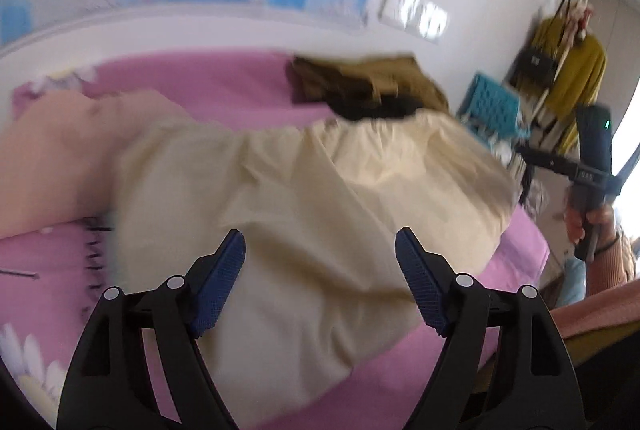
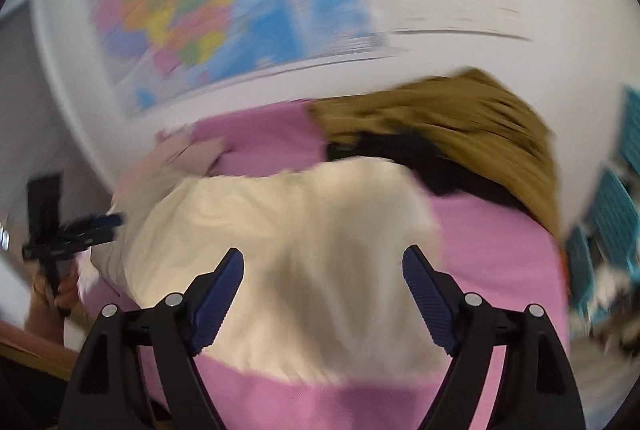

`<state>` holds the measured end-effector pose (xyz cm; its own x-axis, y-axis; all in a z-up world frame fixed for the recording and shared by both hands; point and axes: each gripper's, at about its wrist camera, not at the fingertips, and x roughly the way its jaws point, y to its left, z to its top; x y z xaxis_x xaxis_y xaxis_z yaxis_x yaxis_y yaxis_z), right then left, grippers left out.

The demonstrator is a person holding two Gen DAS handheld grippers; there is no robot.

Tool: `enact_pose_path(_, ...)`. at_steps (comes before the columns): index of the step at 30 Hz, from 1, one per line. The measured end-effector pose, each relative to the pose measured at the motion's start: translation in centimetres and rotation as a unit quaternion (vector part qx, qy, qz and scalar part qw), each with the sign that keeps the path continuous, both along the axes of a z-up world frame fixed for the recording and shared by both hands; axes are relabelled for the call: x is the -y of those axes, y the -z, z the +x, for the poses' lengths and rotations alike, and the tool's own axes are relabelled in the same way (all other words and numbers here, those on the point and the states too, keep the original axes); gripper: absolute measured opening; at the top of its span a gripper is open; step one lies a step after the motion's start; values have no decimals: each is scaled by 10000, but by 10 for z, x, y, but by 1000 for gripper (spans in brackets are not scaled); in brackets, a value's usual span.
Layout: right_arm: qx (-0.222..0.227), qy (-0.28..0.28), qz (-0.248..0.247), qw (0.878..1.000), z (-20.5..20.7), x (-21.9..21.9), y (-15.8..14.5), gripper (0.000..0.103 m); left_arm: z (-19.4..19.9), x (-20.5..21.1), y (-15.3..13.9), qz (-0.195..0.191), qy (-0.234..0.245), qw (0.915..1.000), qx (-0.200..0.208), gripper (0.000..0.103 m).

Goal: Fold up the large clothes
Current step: 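Lower the folded garment onto the bed and grasp its waistband again with the right gripper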

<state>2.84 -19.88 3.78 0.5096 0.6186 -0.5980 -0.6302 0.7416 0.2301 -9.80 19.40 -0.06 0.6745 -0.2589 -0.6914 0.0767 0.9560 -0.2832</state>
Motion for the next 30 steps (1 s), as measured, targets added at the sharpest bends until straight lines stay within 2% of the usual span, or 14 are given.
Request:
enact_pose_path(2, 26, -178, -471, 9987, 17, -40, 15, 73, 14, 8, 10, 88, 98, 9998, -144, 76)
enact_pose_path(4, -143, -299, -840, 9959, 35, -66, 32, 54, 31, 11, 18, 93, 105, 9992, -371, 70)
enact_pose_path(5, -294, -304, -997, 9941, 46, -76, 44, 32, 35, 11, 22, 56, 95, 9989, -457, 65)
enact_pose_path(6, -342, -307, -1039, 9935, 53, -81, 48, 16, 41, 11, 26, 47, 84, 9984, -562, 58)
enact_pose_path(8, -371, -311, -872, 9950, 63, -81, 46, 6, 52, 9, 33, 100, -49, 9974, -705, 51)
enact_pose_path(13, -93, -34, -360, 9993, 83, -76, 7, 4, 65, -11, 43, -326, -351, 9953, -836, 62)
enact_pose_path(15, -132, 24, -488, 9987, 92, -85, 13, 4, 68, -21, 49, -483, -507, 9940, -846, 62)
enact_pose_path(19, -680, -62, -866, 9939, 118, -100, 55, 7, 65, -32, 62, -711, -617, 9928, -740, 62)
enact_pose_path(20, -777, -82, -923, 9927, 120, -100, 61, 12, 64, -33, 63, -747, -621, 9925, -743, 62)
enact_pose_path(23, -1010, -38, -581, 9932, 119, -84, 63, 17, 63, -28, 63, -642, -617, 9931, -766, 62)
enact_pose_path(24, -1032, -6, -480, 9935, 116, -78, 59, 24, 62, -27, 62, -600, -621, 9934, -762, 62)
enact_pose_path(26, -847, 50, -121, 9963, 107, -61, 41, 32, 57, -26, 53, -555, -646, 9942, -660, 61)
enact_pose_path(28, -628, 135, 218, 9977, 99, -40, 25, 41, 50, -27, 43, -613, -557, 9954, -480, 66)
enact_pose_path(30, -642, 252, 128, 9975, 107, -34, 28, 42, 47, -32, 36, -589, -584, 9960, -345, 68)
